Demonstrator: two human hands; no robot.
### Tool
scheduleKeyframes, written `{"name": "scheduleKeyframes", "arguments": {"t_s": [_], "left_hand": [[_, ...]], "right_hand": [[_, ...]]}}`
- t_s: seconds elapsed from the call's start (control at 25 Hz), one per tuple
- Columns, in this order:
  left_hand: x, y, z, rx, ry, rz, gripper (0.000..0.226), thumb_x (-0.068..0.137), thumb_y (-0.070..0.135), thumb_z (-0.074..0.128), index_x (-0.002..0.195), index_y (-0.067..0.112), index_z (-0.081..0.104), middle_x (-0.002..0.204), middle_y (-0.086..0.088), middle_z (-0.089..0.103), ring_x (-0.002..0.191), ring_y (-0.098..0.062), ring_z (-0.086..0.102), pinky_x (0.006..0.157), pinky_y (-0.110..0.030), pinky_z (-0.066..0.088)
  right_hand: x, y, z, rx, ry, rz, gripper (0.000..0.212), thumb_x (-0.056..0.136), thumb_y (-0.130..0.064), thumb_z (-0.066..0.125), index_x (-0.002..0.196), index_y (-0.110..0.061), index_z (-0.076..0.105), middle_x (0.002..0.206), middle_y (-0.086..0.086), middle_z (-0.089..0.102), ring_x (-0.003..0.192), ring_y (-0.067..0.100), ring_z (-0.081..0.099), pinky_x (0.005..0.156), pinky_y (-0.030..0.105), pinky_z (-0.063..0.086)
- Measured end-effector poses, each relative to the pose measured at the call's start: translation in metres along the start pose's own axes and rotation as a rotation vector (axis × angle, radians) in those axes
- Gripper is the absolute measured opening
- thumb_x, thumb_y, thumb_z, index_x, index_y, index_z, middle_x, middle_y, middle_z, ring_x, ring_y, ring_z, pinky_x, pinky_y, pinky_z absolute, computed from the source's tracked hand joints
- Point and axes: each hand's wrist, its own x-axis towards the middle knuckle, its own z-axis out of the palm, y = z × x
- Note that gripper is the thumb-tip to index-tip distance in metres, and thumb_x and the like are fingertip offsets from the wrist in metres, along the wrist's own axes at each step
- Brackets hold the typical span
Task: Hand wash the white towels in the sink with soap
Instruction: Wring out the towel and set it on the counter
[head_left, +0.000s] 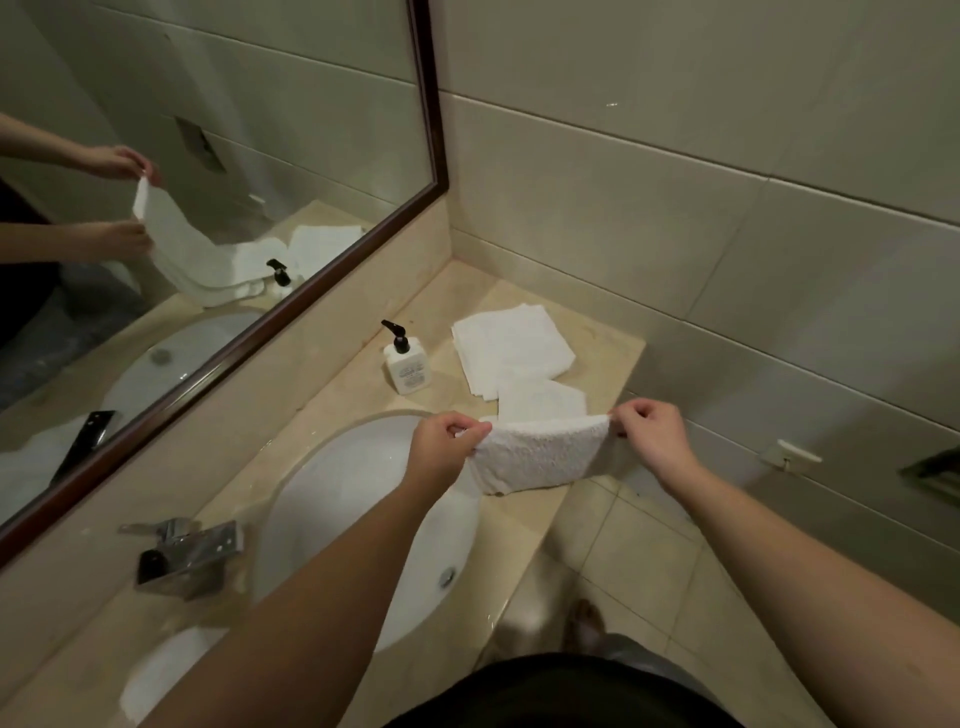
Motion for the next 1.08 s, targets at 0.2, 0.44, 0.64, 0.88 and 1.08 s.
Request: {"name": "scheduleKeyframes", "arguments": {"t_s": [0.2,0.44,0.64,0.88,1.08], "left_hand": [[0.025,-0.013,0.013,0.091,-0.060,-0.016,0.018,0.083,0.025,0.080,0.094,0.011,0.078,0.086,-0.001,0.074,0.084,-0.018,0.069,0.079,-0.028,0.057],[0.084,-0.015,0.033,0.006,-0.057,-0.144,0.018,0.090,0.020,0.074,0.103,0.008,0.074,0.087,-0.005,0.071,0.082,-0.020,0.069,0.091,-0.041,0.058],[0.138,-0.023,0.054,0.030,-0.006,-0.258,0.015,0.092,0.024,0.070,0.102,0.012,0.072,0.092,-0.008,0.070,0.077,-0.019,0.065,0.089,-0.042,0.056],[0.184,-0.043,0.078,0.114,0.044,-0.377,0.007,0.094,0.028,0.067,0.092,0.022,0.070,0.084,-0.002,0.068,0.086,-0.025,0.066,0.078,-0.032,0.053],[0.185,-0.054,0.093,0.200,0.065,-0.404,0.028,0.093,0.025,0.067,0.118,0.012,0.068,0.108,-0.005,0.067,0.104,-0.023,0.062,0.088,-0.031,0.048]], "right_hand": [[0.023,0.025,0.014,-0.074,-0.002,0.085,0.020,0.086,-0.010,0.055,0.078,0.000,0.071,0.075,0.015,0.068,0.073,0.027,0.063,0.078,0.053,0.057],[0.076,0.028,0.029,-0.139,-0.057,0.078,0.014,0.088,-0.008,0.055,0.090,-0.008,0.070,0.087,0.010,0.068,0.084,0.027,0.063,0.079,0.040,0.052],[0.134,0.032,0.056,-0.157,-0.086,0.187,0.018,0.090,-0.007,0.055,0.099,-0.004,0.071,0.091,0.006,0.066,0.087,0.024,0.061,0.081,0.037,0.050],[0.182,0.043,0.086,-0.120,-0.102,0.321,0.017,0.087,-0.002,0.054,0.084,-0.012,0.068,0.078,0.008,0.064,0.080,0.023,0.059,0.075,0.031,0.047],[0.192,0.064,0.095,-0.112,-0.153,0.395,0.024,0.086,-0.012,0.067,0.107,-0.014,0.057,0.102,0.011,0.064,0.095,0.028,0.062,0.090,0.040,0.051]]}}
